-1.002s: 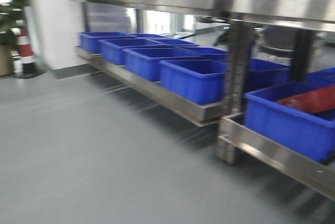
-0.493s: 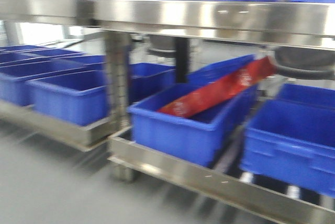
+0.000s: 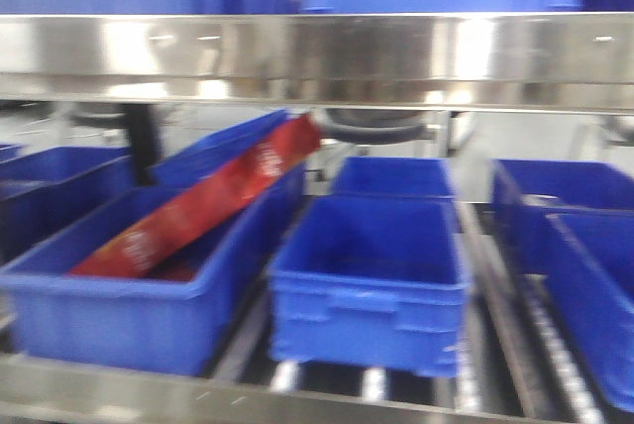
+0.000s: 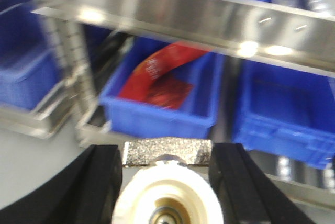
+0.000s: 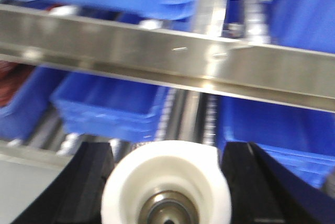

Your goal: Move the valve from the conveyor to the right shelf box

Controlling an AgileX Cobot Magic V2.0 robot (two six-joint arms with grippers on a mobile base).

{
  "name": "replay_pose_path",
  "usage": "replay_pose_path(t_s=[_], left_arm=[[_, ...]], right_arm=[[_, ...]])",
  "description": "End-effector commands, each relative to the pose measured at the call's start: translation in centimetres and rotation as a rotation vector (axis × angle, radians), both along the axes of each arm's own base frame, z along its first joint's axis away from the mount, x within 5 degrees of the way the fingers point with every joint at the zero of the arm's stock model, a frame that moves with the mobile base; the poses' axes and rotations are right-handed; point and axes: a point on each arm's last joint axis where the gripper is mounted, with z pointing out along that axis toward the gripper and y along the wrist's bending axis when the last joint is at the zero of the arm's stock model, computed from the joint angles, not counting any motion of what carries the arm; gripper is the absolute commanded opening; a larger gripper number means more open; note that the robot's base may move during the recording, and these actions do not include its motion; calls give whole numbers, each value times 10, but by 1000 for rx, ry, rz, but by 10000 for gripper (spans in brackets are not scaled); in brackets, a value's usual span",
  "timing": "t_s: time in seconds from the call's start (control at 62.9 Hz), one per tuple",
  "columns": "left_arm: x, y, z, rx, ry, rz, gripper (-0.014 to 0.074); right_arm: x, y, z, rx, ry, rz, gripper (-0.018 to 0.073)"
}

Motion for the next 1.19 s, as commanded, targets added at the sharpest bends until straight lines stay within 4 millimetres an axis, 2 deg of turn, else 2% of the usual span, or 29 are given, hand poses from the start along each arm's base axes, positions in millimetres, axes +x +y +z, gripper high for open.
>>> replay_pose_path(t_s=[0.0, 1.177], left_arm=[[-1, 0, 8, -8, -69, 0, -111], [0, 0, 7, -8, -66, 0, -111]], right_arm=[[0, -1, 10, -8, -86, -4, -166], [0, -1, 10, -8, -86, -4, -166]])
